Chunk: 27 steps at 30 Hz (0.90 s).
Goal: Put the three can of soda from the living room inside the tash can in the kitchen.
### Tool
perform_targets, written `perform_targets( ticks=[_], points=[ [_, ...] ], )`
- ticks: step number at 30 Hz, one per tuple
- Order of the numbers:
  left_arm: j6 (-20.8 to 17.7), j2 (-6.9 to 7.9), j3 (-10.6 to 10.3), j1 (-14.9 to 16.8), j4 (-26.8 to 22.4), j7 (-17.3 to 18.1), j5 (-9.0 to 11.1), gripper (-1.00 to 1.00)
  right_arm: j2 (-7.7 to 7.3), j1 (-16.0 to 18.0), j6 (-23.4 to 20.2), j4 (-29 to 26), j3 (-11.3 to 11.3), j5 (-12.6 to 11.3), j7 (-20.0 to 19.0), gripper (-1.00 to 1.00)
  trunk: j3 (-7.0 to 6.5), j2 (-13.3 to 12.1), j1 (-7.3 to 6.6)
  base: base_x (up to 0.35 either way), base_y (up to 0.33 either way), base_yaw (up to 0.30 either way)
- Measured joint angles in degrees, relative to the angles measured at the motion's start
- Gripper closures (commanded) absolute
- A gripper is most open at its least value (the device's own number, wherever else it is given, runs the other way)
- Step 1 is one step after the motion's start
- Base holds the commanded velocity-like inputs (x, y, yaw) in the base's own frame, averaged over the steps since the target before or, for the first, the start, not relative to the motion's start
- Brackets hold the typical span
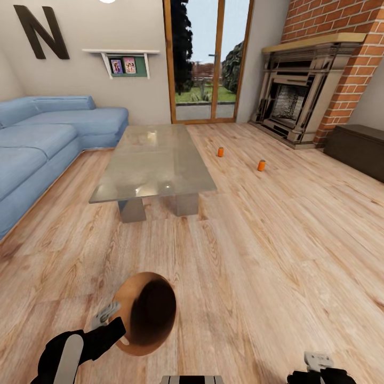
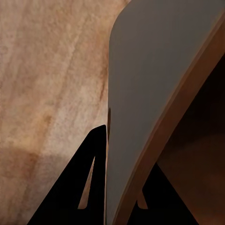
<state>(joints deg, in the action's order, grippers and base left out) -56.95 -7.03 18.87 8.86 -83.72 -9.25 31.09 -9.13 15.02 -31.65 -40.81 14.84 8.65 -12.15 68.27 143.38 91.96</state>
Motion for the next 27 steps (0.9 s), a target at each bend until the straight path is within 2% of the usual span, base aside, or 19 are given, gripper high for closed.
perform_targets(
  ticks=[8, 27],
  points=[
    [0.0, 0.0, 0.0, 0.0, -0.03, 0.0, -0.03, 1.0, -0.05, 0.09, 2.24, 2.92, -0.09, -0.05, -0.05, -1.0, 0.0, 0.0, 0.0, 0.0, 0.0, 0.0],
    [0.0, 0.0, 0.0, 0.0, -0.06, 0.0, -0.01, 1.0, -0.37, 0.1, 2.25, 1.78, -0.13, -0.19, -0.62, -1.0, 0.17, 0.0, 0.0, 0.0, 0.0, 0.0]
  ],
)
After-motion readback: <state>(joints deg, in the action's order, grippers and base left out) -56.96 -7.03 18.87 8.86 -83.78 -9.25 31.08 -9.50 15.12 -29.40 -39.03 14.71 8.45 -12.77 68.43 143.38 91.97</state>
